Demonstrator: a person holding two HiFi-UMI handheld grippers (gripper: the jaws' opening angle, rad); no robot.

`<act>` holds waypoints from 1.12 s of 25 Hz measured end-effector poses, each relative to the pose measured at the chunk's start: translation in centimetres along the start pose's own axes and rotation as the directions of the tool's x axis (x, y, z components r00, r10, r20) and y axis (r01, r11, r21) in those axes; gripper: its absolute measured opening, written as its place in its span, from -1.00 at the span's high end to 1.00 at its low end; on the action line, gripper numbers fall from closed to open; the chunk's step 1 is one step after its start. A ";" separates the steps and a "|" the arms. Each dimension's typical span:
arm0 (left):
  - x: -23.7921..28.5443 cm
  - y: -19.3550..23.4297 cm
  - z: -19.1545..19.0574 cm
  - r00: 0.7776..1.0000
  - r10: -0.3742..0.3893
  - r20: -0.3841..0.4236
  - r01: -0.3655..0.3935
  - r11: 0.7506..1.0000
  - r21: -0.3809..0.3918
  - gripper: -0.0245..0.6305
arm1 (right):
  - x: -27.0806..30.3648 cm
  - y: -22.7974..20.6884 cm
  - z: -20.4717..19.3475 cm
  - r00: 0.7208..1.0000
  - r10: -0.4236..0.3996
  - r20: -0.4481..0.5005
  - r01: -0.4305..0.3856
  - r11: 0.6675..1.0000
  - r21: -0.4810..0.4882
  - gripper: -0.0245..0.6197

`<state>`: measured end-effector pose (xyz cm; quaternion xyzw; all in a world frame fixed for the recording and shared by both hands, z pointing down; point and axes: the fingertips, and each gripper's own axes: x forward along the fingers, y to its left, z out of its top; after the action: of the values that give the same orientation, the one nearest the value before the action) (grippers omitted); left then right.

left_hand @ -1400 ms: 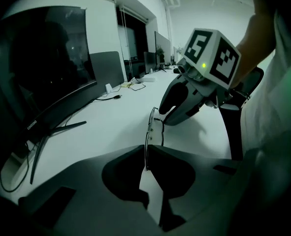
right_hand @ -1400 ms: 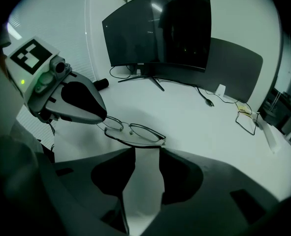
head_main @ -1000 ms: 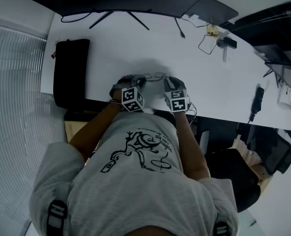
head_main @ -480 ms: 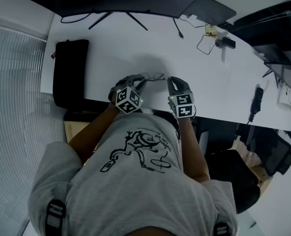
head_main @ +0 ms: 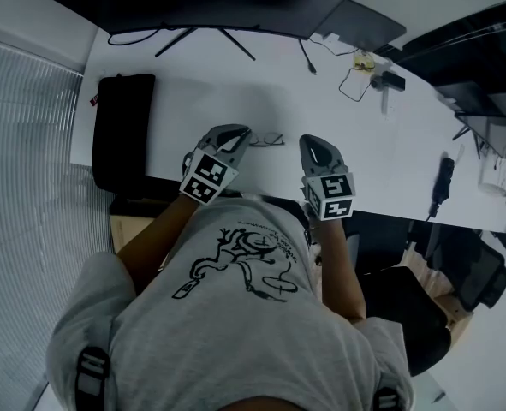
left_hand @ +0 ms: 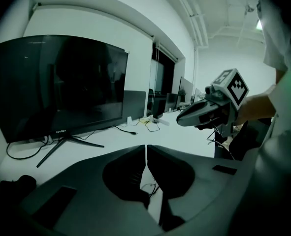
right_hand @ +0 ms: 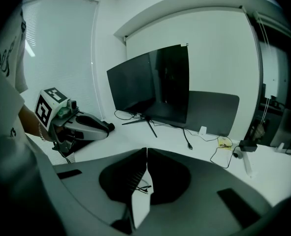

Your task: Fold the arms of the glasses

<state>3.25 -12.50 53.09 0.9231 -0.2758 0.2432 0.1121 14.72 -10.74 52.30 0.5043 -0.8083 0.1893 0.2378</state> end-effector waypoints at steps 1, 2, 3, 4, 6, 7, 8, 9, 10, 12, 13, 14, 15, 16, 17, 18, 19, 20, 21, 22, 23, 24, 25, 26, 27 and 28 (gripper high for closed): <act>-0.4 0.1 0.8 1.000 0.001 0.018 0.000 1.000 -0.013 0.84 | -0.4 0.1 0.6 1.000 0.003 0.009 -0.003 1.000 -0.001 0.89; -0.9 0.1 1.6 0.999 0.001 0.037 0.000 1.000 -0.025 0.84 | -0.9 0.3 1.3 1.000 0.008 0.021 -0.008 1.000 0.001 0.89; -1.3 0.1 2.3 0.998 0.001 0.055 0.001 0.999 -0.037 0.85 | -1.3 0.5 2.1 0.999 0.013 0.036 -0.013 1.000 0.004 0.89; -1.7 0.1 3.0 0.997 0.001 0.071 0.002 0.999 -0.049 0.85 | -1.8 0.6 2.8 0.999 0.018 0.051 -0.018 1.000 0.005 0.89; -2.5 0.0 4.2 0.995 -0.001 0.097 0.008 0.997 -0.073 0.85 | -2.7 0.9 4.3 0.997 0.023 0.077 -0.024 1.000 0.000 0.89; -2.9 -0.1 4.7 0.995 -0.003 0.105 0.012 0.997 -0.082 0.85 | -3.2 1.0 5.0 0.996 0.025 0.087 -0.024 1.000 -0.005 0.89; -3.3 -0.2 5.2 0.994 -0.005 0.111 0.015 0.996 -0.088 0.85 | -3.7 1.2 5.6 0.995 0.026 0.097 -0.025 1.000 -0.011 0.89; -3.8 -0.3 5.7 0.993 -0.005 0.121 0.017 0.996 -0.092 0.85 | -4.1 1.4 6.2 0.994 0.027 0.105 -0.026 1.000 -0.017 0.89; -4.2 -0.4 6.3 0.991 -0.005 0.134 0.018 0.995 -0.095 0.85 | -4.5 1.6 6.9 0.993 0.030 0.114 -0.027 0.999 -0.023 0.89; -5.0 -0.5 7.2 0.988 -0.003 0.157 0.019 0.995 -0.100 0.86 | -5.4 2.0 8.1 0.991 0.036 0.132 -0.032 0.999 -0.032 0.89; -5.4 -0.5 7.8 0.986 -0.002 0.167 0.019 0.995 -0.101 0.86 | -5.8 2.2 8.7 0.989 0.040 0.142 -0.035 0.999 -0.035 0.89; -5.8 -0.6 8.3 0.984 -0.001 0.178 0.019 0.995 -0.101 0.86 | -6.3 2.5 9.4 0.987 0.044 0.153 -0.039 0.999 -0.038 0.89; -6.2 -0.7 8.9 0.982 0.001 0.189 0.018 0.995 -0.101 0.86 | -6.7 2.7 10.0 0.985 0.049 0.163 -0.042 0.998 -0.041 0.89; -6.5 -0.8 9.5 0.980 0.002 0.197 0.018 0.995 -0.100 0.86 | -7.1 2.9 10.6 0.984 0.052 0.172 -0.045 0.998 -0.046 0.89; -6.9 -0.9 10.1 0.978 0.003 0.206 0.018 0.995 -0.100 0.86 | -7.5 3.1 11.3 0.982 0.055 0.180 -0.047 0.998 -0.051 0.89; -7.3 -1.0 10.8 0.976 0.004 0.217 0.018 0.995 -0.099 0.86 | -7.9 3.2 11.9 0.980 0.058 0.188 -0.048 0.997 -0.057 0.89; -7.7 -1.0 11.4 0.973 0.004 0.229 0.020 0.995 -0.099 0.86 | -8.3 3.4 12.5 0.979 0.061 0.197 -0.049 0.997 -0.063 0.89; -8.1 -1.1 12.0 0.970 0.003 0.242 0.022 0.995 -0.098 0.86 | -8.6 3.6 13.1 0.977 0.064 0.205 -0.051 0.996 -0.070 0.89; -8.4 -1.2 12.5 0.968 0.001 0.252 0.024 0.995 -0.098 0.86 | -8.9 3.7 13.6 0.975 0.067 0.213 -0.052 0.996 -0.075 0.89; -8.8 -1.3 13.0 0.965 -0.001 0.262 0.027 0.995 -0.097 0.86 | -9.2 3.9 14.1 0.973 0.071 0.220 -0.054 0.995 -0.079 0.89; -9.1 -1.4 13.5 0.963 -0.003 0.271 0.030 0.995 -0.096 0.86 | -9.6 4.1 14.6 0.971 0.074 0.226 -0.056 0.995 -0.084 0.89; -9.4 -1.5 14.0 0.960 -0.004 0.279 0.032 0.995 -0.094 0.86 | -9.9 4.3 15.0 0.970 0.076 0.232 -0.058 0.995 -0.087 0.89; -9.8 -1.5 14.5 0.958 -0.005 0.288 0.033 0.995 -0.094 0.86 | -10.2 4.4 15.5 0.968 0.078 0.238 -0.059 0.994 -0.089 0.89; -10.1 -1.5 15.0 0.955 -0.004 0.297 0.034 0.995 -0.094 0.86 | -10.5 4.6 15.9 0.967 0.080 0.242 -0.060 0.994 -0.090 0.89; -10.4 -1.6 15.4 0.952 -0.003 0.307 0.034 0.995 -0.094 0.86 | -10.7 4.8 16.2 0.966 0.081 0.247 -0.061 0.994 -0.091 0.89; -10.7 -1.6 15.8 0.948 -0.001 0.317 0.033 0.995 -0.094 0.86 | -11.0 5.0 16.5 0.964 0.083 0.251 -0.062 0.994 -0.090 0.89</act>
<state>2.45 -11.71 33.97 0.9459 -0.2938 0.0774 0.1135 11.20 -9.68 32.25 0.4843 -0.8571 0.0984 0.1454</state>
